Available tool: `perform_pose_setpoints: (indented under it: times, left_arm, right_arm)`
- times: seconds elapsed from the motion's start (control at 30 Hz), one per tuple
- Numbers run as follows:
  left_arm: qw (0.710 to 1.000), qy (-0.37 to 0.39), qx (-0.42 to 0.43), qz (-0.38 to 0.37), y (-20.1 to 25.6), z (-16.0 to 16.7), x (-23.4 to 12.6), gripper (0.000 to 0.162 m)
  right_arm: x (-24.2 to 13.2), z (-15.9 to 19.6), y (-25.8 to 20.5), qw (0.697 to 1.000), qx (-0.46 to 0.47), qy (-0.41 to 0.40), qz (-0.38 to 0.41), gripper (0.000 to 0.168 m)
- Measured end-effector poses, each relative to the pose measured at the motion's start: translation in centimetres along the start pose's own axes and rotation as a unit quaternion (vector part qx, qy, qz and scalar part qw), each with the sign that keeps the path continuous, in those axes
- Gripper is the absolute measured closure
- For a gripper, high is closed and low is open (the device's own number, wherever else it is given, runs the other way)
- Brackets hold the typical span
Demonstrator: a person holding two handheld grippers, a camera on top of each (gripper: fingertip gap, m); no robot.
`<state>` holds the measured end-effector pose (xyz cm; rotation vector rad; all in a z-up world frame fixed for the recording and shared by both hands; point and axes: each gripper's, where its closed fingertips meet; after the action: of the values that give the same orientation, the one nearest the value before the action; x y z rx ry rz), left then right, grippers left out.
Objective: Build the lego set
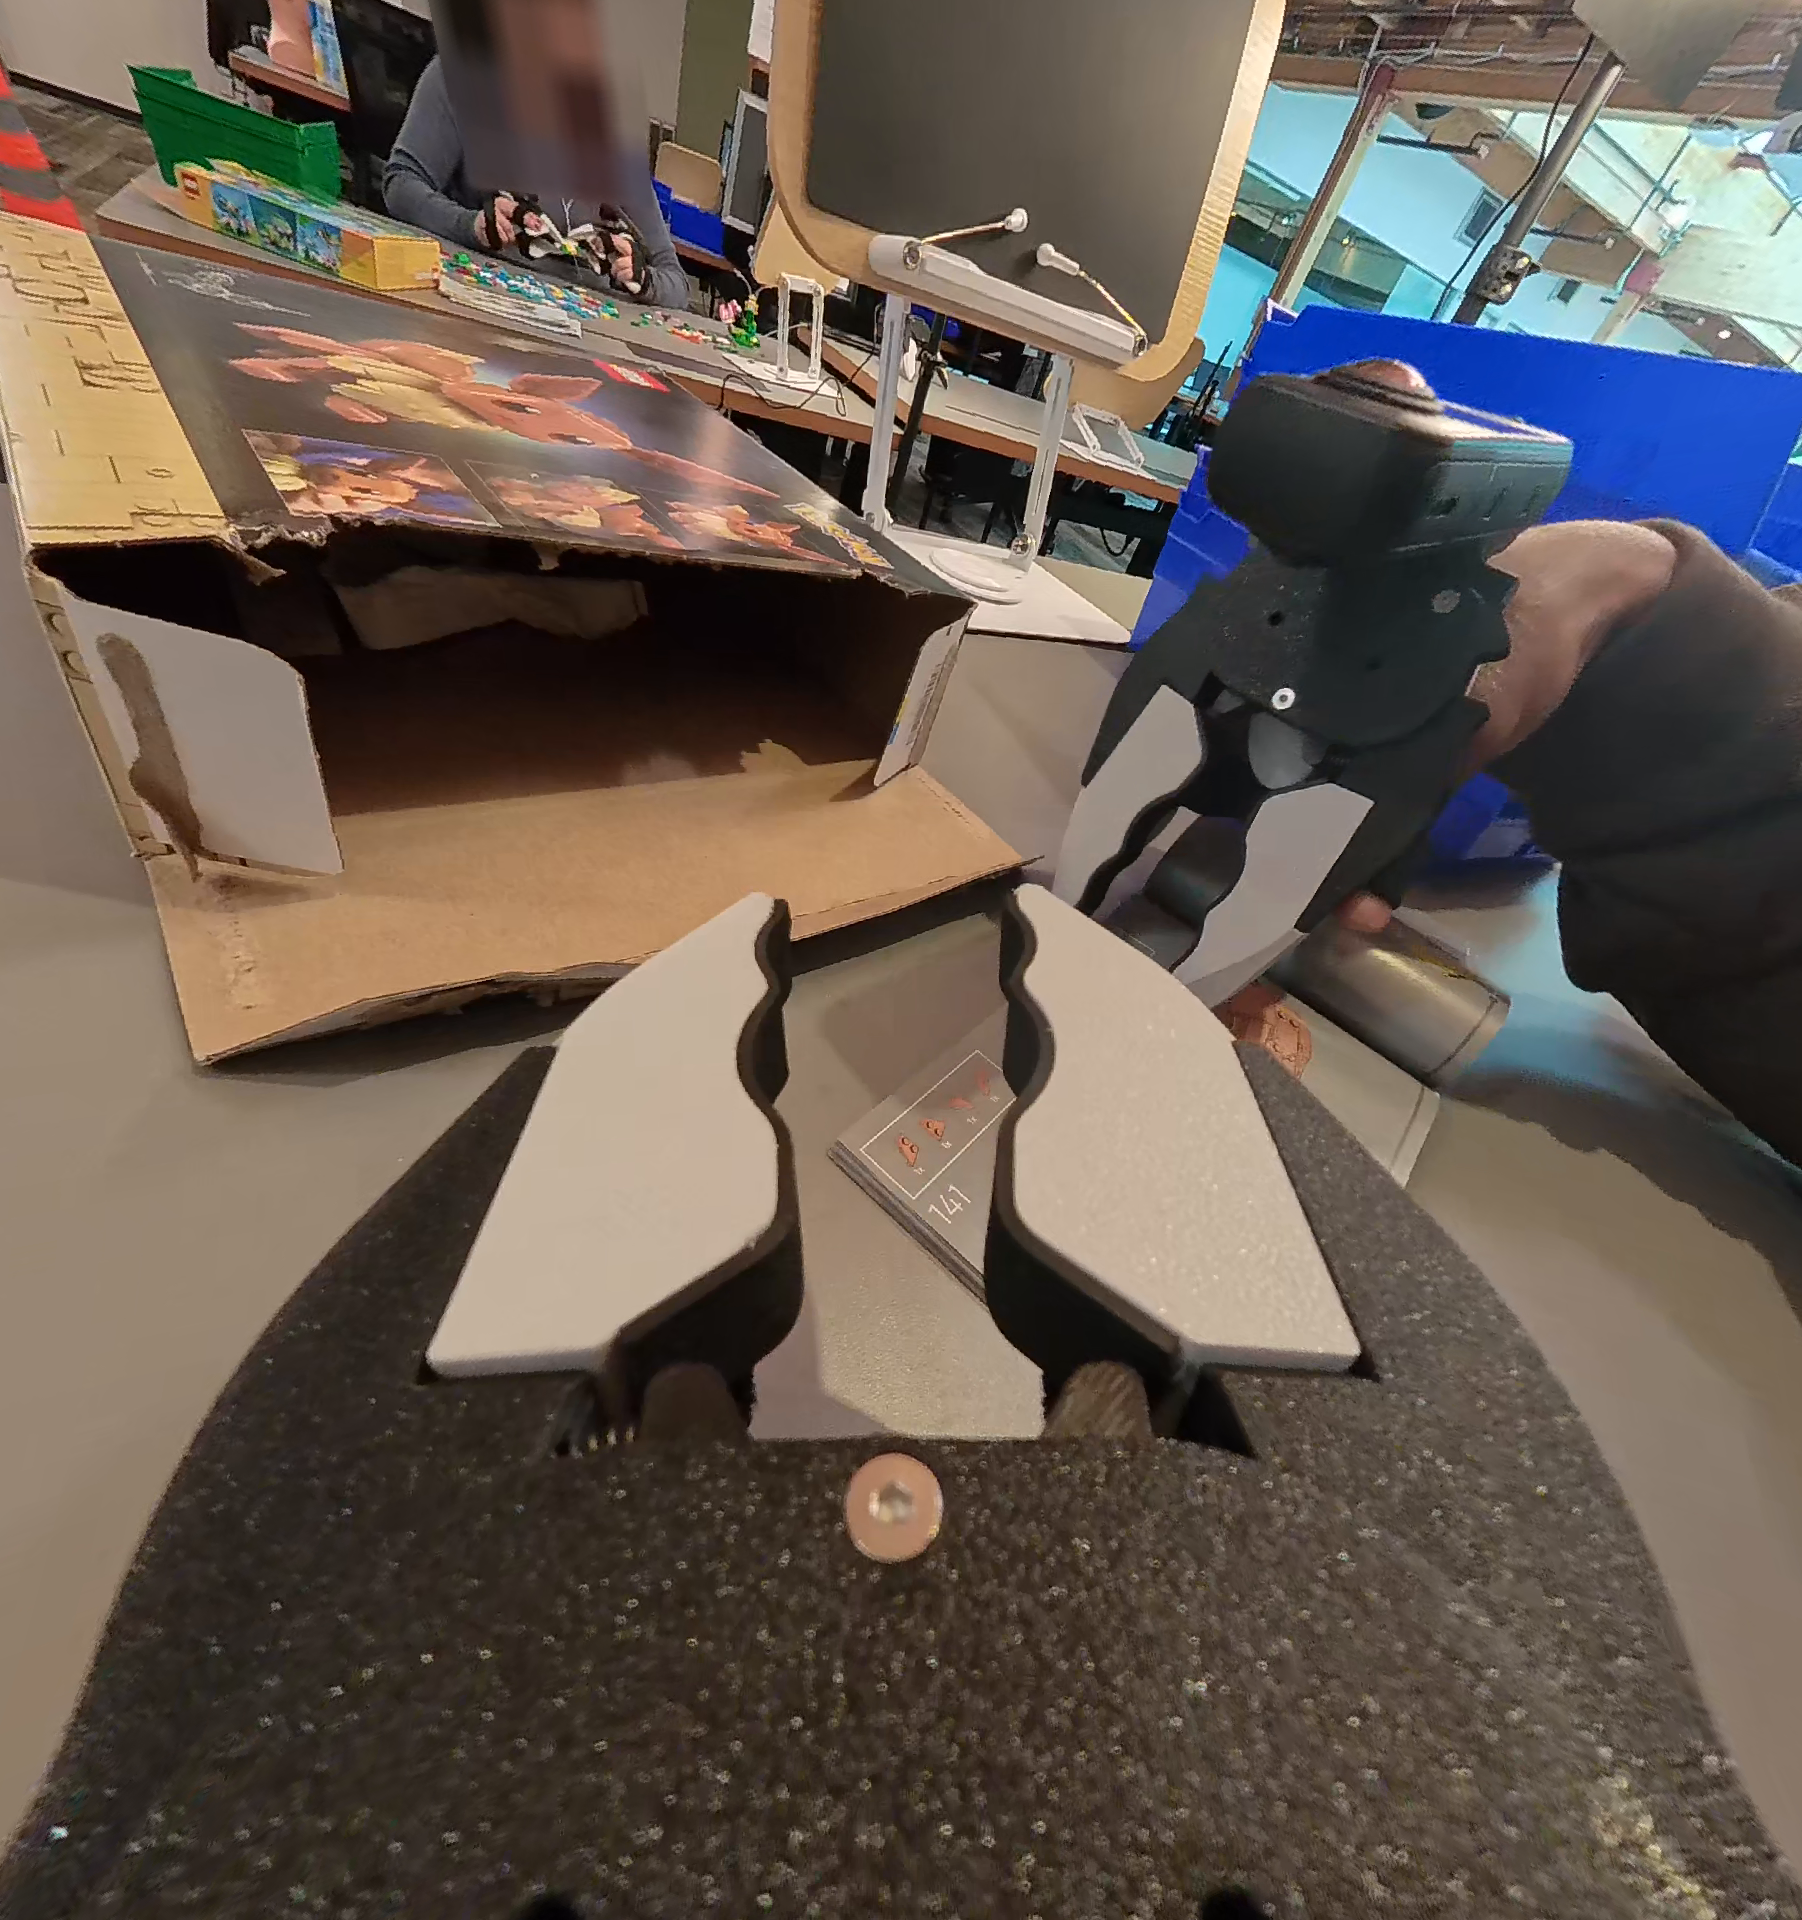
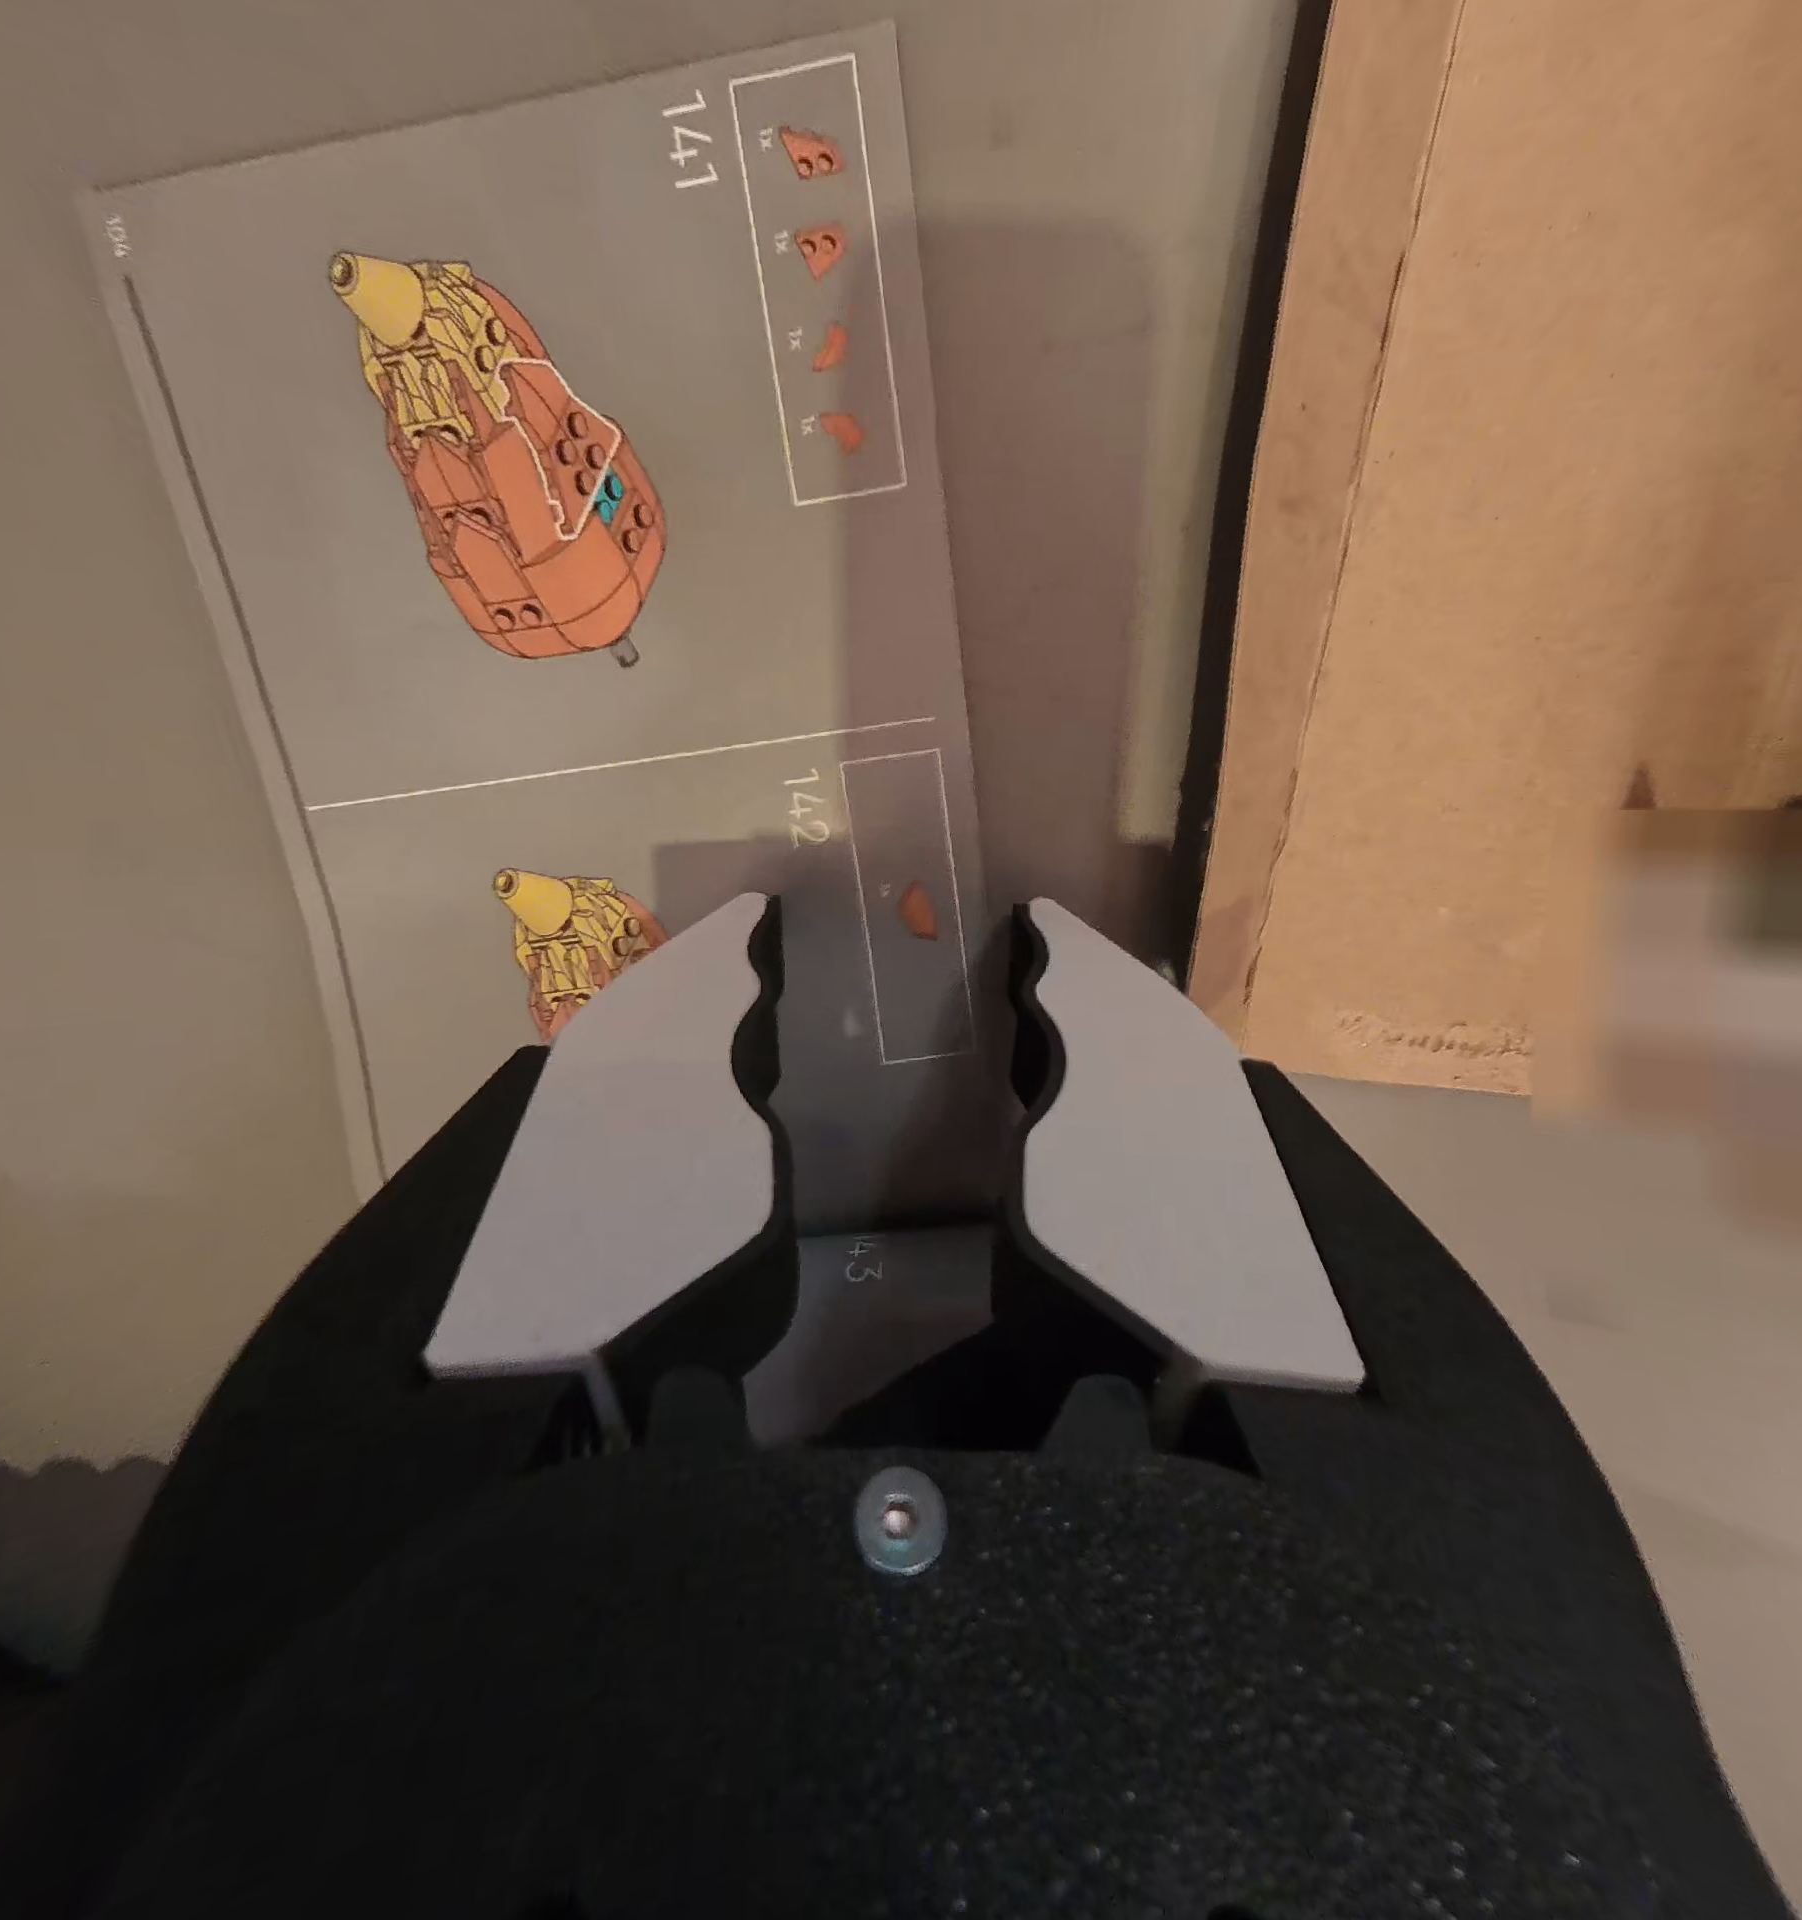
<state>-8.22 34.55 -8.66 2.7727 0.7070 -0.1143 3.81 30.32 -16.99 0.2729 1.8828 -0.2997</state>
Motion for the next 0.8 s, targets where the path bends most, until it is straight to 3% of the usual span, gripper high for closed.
perform_pose_setpoints:
  times: [0.6,0.8]
  left_arm:
    - [1.000,-0.012,0.002,0.004,0.2,0.3,0.2,0.124]
    - [0.997,-0.073,-0.011,0.029,1.2,1.8,0.8,0.127]
  right_arm:
    - [-1.1,0.0,-0.2,0.985,-0.045,0.121,0.110,0.142]
    - [-1.4,-0.1,-0.4,0.979,-0.055,0.154,0.119,0.144]
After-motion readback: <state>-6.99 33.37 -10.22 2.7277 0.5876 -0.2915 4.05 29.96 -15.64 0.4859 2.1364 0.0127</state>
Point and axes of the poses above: each gripper's, where its closed fingertips meet, x out along the fingers, z out of its underside, y = z × x across the jaws, and after that the axes turned 3 degrees about x, right-handed
